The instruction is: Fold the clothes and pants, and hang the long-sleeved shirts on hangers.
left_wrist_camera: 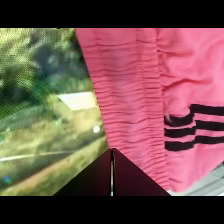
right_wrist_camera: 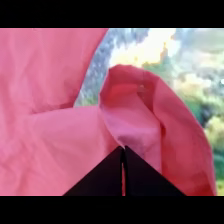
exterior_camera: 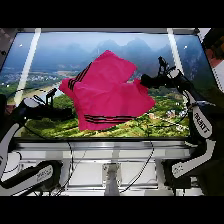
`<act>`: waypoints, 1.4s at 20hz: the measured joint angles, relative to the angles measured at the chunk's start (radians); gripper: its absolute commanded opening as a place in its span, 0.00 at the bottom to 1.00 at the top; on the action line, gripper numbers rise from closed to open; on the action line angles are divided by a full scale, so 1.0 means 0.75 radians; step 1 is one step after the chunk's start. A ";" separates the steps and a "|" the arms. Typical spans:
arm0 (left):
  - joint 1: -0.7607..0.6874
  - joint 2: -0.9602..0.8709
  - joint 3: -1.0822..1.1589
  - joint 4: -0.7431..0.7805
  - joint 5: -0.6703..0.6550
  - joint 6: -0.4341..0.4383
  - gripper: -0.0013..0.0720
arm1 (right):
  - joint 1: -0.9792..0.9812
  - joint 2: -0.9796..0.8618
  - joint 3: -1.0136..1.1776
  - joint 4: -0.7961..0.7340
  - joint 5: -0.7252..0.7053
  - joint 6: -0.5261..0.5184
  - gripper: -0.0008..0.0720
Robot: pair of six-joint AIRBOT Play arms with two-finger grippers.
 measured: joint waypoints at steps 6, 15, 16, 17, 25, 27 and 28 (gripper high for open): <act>0.000 0.134 -0.014 -0.039 0.014 0.019 0.03 | -0.151 0.038 0.128 -0.097 0.111 0.135 0.02; 0.000 0.218 -0.019 -0.047 0.013 -0.022 0.03 | -0.275 0.048 0.188 -0.254 0.290 0.179 0.43; 0.000 0.219 -0.023 -0.047 0.006 -0.033 0.03 | -0.291 0.049 0.202 -0.258 0.318 0.179 0.06; 0.000 0.221 -0.033 -0.047 0.001 -0.046 0.03 | -0.308 0.049 0.218 -0.267 0.358 0.178 0.02; 0.000 0.329 -0.337 -0.176 0.040 -0.152 0.03 | -0.415 0.059 0.114 0.047 0.679 -0.127 0.02; -0.006 0.365 -0.421 -0.227 0.069 -0.145 0.04 | -0.439 0.059 0.024 0.246 0.758 -0.244 0.02; -0.014 0.377 -0.452 -0.254 0.076 -0.134 0.15 | -0.447 0.060 -0.005 0.321 0.788 -0.280 0.03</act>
